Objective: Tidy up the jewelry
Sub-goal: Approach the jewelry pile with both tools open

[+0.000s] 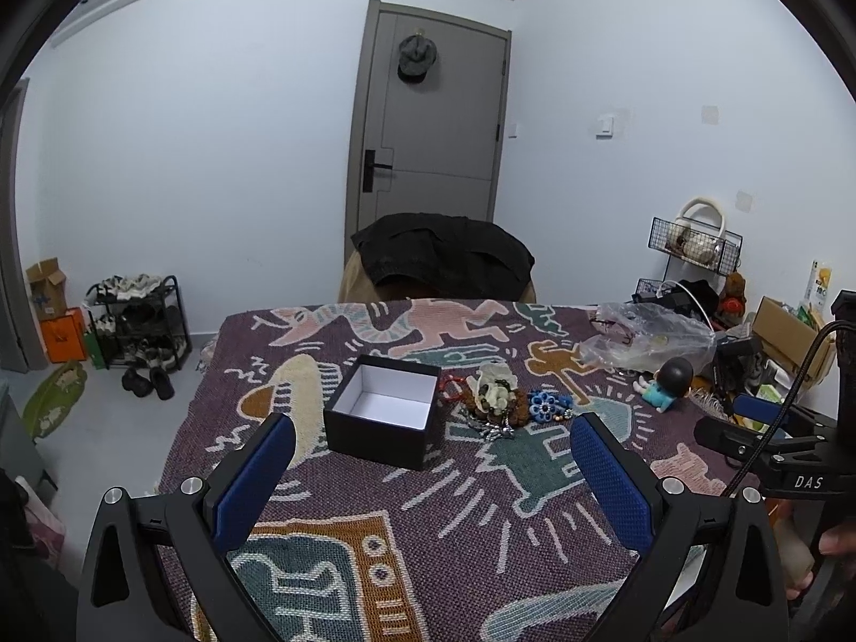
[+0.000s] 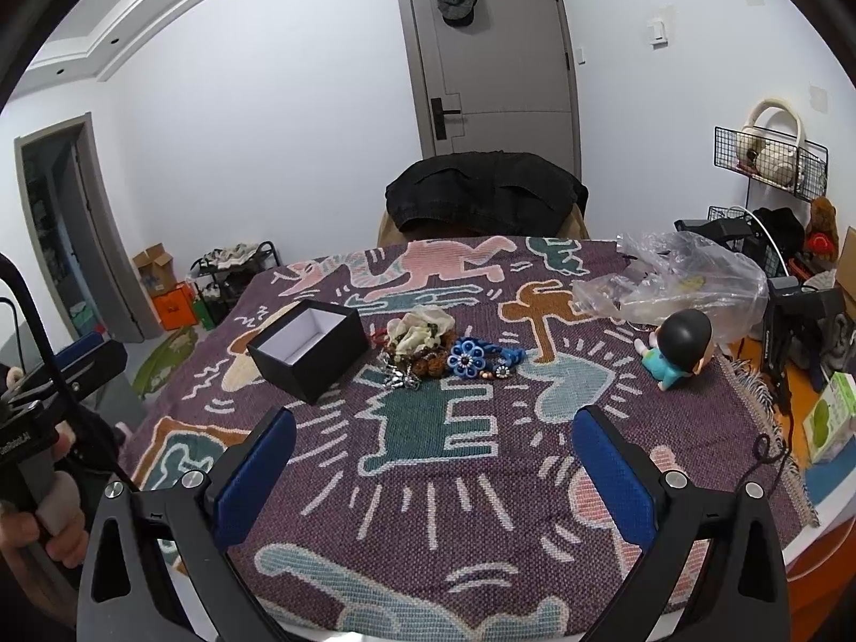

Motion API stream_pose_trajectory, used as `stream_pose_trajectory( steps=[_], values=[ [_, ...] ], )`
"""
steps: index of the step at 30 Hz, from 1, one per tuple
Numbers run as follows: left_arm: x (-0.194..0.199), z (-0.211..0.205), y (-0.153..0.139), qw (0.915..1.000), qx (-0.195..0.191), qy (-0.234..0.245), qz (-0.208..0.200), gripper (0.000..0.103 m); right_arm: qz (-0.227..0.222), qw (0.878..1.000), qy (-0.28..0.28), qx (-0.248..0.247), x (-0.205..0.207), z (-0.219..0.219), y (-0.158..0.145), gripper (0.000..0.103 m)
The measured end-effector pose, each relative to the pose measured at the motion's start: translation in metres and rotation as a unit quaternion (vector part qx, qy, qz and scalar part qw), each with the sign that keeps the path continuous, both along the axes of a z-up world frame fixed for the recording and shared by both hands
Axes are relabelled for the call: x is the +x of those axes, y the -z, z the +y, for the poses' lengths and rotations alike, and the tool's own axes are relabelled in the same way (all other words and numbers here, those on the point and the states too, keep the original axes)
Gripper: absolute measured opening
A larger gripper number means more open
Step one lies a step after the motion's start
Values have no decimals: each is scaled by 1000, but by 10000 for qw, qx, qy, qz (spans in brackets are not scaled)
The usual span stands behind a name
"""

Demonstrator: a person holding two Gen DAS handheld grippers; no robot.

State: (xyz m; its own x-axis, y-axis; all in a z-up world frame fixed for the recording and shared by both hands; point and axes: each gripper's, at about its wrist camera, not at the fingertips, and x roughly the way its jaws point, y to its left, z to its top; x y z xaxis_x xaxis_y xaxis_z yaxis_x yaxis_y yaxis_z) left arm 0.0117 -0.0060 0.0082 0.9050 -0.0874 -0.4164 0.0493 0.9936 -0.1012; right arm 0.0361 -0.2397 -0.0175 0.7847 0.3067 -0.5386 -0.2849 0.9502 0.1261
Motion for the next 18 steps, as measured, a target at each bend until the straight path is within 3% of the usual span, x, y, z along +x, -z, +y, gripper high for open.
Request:
stream_pose_trajectory(
  steps=[18],
  values=[
    [0,-4,3,10000,-55,54,45,103,51,10000,54,35,3,-2,2,103]
  ],
)
